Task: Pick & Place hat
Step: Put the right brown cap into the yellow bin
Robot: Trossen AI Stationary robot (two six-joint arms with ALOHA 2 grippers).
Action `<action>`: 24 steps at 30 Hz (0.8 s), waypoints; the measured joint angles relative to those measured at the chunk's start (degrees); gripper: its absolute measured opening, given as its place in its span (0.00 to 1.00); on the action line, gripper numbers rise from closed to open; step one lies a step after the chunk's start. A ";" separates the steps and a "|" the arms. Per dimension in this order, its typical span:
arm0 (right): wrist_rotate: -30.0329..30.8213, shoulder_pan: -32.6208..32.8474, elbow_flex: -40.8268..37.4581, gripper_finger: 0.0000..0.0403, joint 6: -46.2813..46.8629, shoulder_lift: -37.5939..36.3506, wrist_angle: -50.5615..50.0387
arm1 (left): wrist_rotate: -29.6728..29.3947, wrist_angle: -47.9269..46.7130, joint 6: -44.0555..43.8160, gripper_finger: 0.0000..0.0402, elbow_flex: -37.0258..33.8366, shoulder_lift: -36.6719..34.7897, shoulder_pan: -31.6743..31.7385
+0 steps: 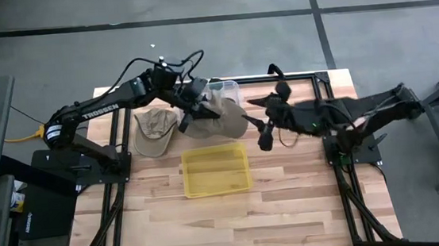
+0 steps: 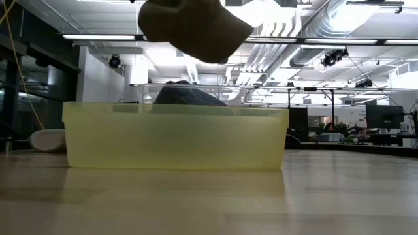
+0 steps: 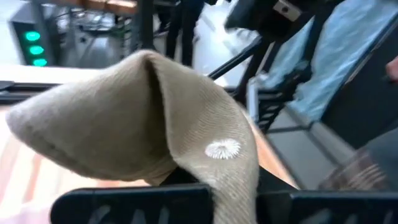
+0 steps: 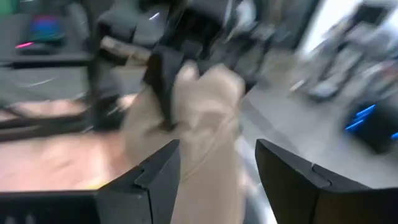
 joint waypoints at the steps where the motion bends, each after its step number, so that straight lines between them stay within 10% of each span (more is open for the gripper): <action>1: -4.41 -1.77 0.00 0.50 2.60 -0.22 -2.26 | -1.33 -1.49 1.46 0.00 0.43 0.01 -0.30; 24: -62.89 -32.68 0.00 0.64 8.70 3.73 -14.02 | -5.86 -6.61 6.00 0.00 1.94 0.13 -2.98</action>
